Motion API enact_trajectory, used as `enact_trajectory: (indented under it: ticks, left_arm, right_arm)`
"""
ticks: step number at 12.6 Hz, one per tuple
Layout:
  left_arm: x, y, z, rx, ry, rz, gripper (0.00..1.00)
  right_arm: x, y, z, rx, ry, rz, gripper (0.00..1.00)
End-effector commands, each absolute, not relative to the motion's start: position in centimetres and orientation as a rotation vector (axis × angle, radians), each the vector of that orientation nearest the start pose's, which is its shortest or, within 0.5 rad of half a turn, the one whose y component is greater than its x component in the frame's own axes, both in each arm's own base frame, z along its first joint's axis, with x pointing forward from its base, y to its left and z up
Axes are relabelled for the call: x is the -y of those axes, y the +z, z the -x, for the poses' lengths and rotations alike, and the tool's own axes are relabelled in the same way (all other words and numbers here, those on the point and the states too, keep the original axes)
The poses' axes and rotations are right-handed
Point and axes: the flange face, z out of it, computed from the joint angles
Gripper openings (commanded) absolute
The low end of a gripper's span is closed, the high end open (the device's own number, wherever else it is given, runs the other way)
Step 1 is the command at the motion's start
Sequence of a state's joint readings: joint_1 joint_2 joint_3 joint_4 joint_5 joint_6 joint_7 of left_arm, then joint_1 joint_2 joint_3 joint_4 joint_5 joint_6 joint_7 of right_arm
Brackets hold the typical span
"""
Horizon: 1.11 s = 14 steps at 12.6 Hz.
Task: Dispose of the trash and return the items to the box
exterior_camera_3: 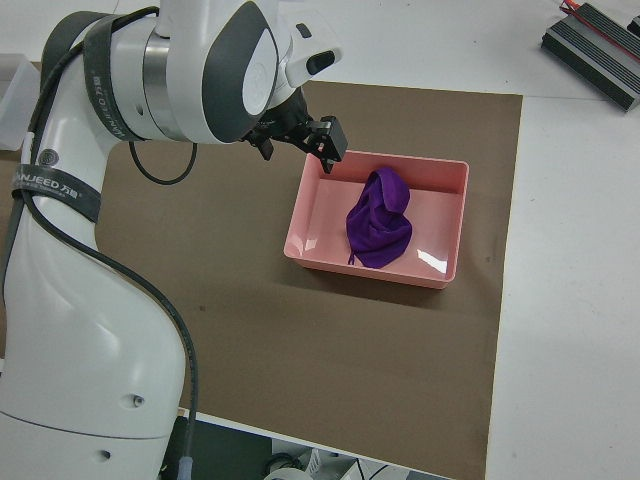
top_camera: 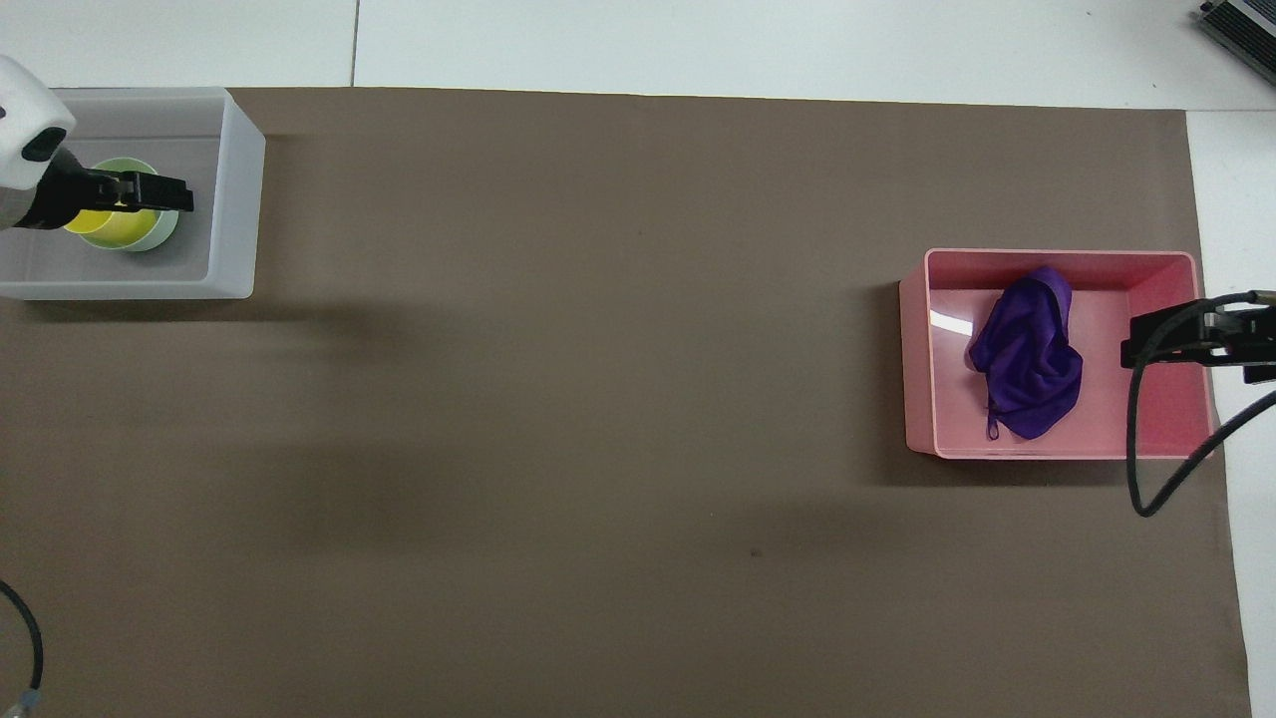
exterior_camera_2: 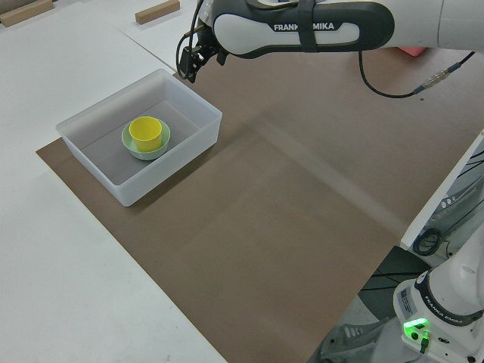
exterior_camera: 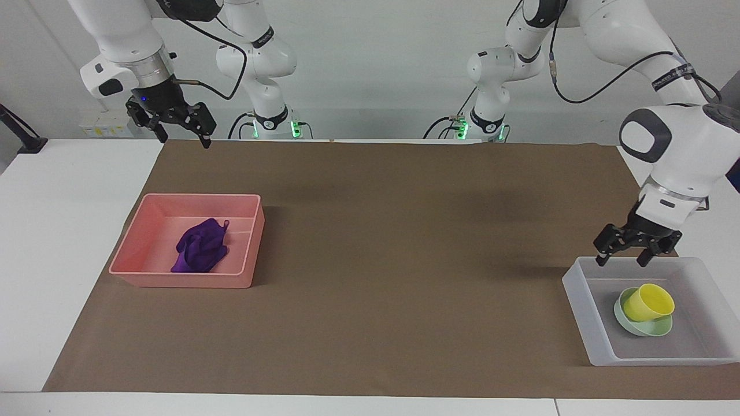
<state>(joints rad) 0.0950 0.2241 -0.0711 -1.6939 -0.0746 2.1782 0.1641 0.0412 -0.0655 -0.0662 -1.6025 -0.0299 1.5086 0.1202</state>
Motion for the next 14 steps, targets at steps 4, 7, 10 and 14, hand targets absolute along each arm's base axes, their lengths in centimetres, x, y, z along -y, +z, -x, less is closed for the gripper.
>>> enact_trajectory:
  ticks: [4, 7, 10, 14]
  left_arm:
    - [6.9, 52.6, -57.8, -0.234, -0.437, 3.158, 1.00]
    - [10.0, 54.7, -55.8, -0.229, -0.354, 3.153, 1.00]
    - [10.3, 57.6, -56.4, -0.259, -0.260, 3.145, 1.00]
    - [9.2, 61.1, -58.2, -0.231, -0.168, 3.146, 1.00]
  right_arm:
    - [2.0, 64.0, -52.2, -0.246, 0.013, 3.153, 1.00]
    - [2.0, 64.0, -52.2, -0.245, 0.013, 3.151, 1.00]
    - [2.0, 64.0, -52.2, -0.243, 0.013, 3.151, 1.00]
    - [1.9, 64.0, -52.2, -0.245, 0.014, 3.148, 1.00]
